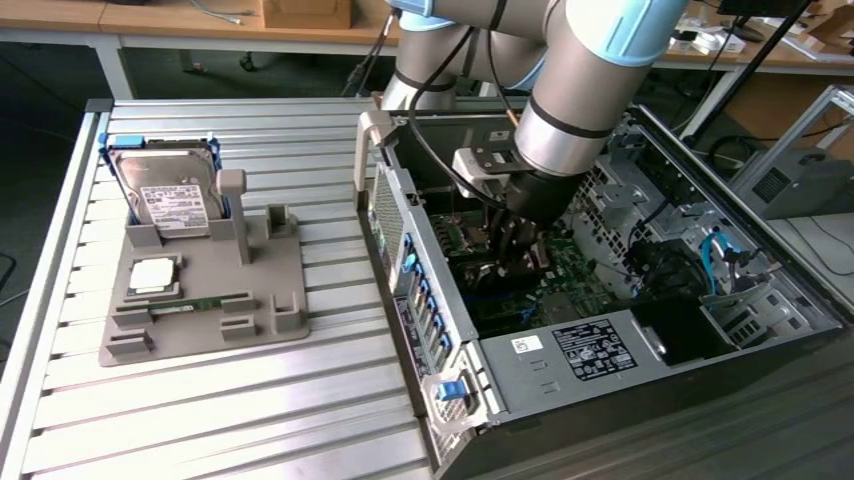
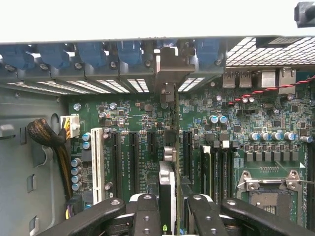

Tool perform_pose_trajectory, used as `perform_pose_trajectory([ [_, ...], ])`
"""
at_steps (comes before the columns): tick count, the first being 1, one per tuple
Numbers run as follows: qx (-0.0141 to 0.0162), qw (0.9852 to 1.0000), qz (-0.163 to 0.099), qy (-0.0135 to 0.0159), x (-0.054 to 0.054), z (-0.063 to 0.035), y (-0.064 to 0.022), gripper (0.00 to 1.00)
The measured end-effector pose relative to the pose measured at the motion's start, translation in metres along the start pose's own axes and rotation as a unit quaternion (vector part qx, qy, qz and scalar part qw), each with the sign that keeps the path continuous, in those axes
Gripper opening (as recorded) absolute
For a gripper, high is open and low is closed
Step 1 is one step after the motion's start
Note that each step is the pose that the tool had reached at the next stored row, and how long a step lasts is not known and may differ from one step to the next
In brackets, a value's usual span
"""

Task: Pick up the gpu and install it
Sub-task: 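Insert the gpu into the slot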

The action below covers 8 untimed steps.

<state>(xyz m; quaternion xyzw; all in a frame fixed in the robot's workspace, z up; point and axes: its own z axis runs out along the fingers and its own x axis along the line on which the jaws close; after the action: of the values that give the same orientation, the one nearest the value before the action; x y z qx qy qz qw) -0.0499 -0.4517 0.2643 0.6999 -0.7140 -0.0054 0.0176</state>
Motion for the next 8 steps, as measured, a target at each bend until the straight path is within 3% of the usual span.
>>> perform_pose_trajectory([
  [8,0.0,1.0,0.0,0.0005,-0.0003,0.0006,0.0002,0.27],
])
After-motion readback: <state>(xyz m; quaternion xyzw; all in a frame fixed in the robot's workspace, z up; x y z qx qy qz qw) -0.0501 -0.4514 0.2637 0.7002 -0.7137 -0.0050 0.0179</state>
